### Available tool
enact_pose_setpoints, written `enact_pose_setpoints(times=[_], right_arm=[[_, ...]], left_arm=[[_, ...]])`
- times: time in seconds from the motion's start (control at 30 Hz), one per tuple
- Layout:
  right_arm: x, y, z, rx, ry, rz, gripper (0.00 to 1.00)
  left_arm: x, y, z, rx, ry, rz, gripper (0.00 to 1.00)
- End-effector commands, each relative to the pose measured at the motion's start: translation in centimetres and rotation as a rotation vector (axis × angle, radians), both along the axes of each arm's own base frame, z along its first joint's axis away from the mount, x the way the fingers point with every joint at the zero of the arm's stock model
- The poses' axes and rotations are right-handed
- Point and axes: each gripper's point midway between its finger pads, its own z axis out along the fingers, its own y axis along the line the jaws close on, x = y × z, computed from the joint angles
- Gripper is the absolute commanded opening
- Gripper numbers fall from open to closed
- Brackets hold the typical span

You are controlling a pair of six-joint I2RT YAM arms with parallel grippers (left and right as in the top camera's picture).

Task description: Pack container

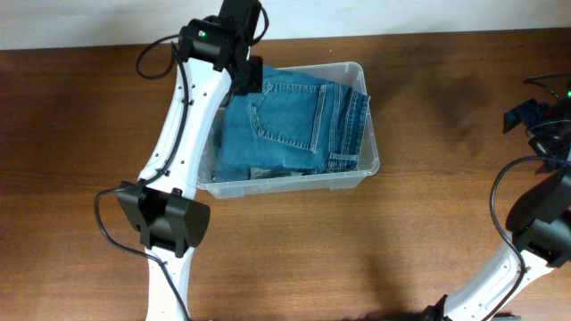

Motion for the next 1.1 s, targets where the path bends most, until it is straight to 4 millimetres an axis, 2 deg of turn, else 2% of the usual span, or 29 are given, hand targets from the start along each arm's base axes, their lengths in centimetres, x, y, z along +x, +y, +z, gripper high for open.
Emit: enact_pose_setpoints(times=[0.0,0.13,0.23,0.27,0.33,0.4,0.5,0.63,0.73,0.8,0.87,0.93,1.07], right_arm=[[-0.3,-0.2,0.7,-0.021,-0.005,-0.01,0.98],[-0.3,-0.2,0.7,-0.021,-0.005,-0.01,0.98],[-0.3,-0.2,0.7,-0.021,-0.005,-0.01,0.98],[-0.3,-0.2,0.7,-0.021,-0.005,-0.01,0.98],[-0.3,-0.2,0.7,-0.021,-0.005,-0.01,0.99],[-0.3,-0.2,0.7,-0.021,-0.005,-0.01,0.98],[-0.3,-0.2,0.7,-0.021,-0.005,-0.01,0.98],[-0.3,-0.2,0.7,-0.021,-0.005,-0.01,0.98],[-0.3,-0.2,0.7,-0.021,-0.005,-0.01,0.98],[-0.3,-0.2,0.7,-0.021,-0.005,-0.01,0.98],[-0.2,-0.2,0.7,-0.022,-0.005,-0.01,0.98],[-0.3,-0.2,0.7,-0.021,-0.005,-0.01,0.98],[-0.3,-0.2,0.7,-0.021,-0.005,-0.01,0.99]], left_arm=[[-2.2,0.6,0.8,-0.003,0.053,0.042,0.01],[-3.6,1.0,0.2,0.001,0.115,0.082,0.01],[-3.7,0.8,0.2,-0.009,0.12,0.078,0.02],[-3.7,0.8,0.2,-0.009,0.119,0.078,0.06],[-3.6,0.8,0.3,-0.011,0.114,0.078,0.22],[-3.3,0.7,0.4,-0.014,0.103,0.073,0.28],[-3.3,0.5,0.5,-0.017,0.098,0.071,0.28],[-2.6,0.2,2.6,-0.02,0.011,0.03,0.29],[0.2,-0.8,5.4,-0.04,-0.154,-0.047,0.29],[1.7,-1.3,6.2,-0.056,-0.222,-0.061,0.24],[2.6,-1.6,6.0,-0.063,-0.243,-0.059,0.13],[3.1,-1.8,5.1,-0.06,-0.235,-0.059,0.08],[4.0,-2.1,1.3,-0.031,-0.173,-0.064,0.01]])
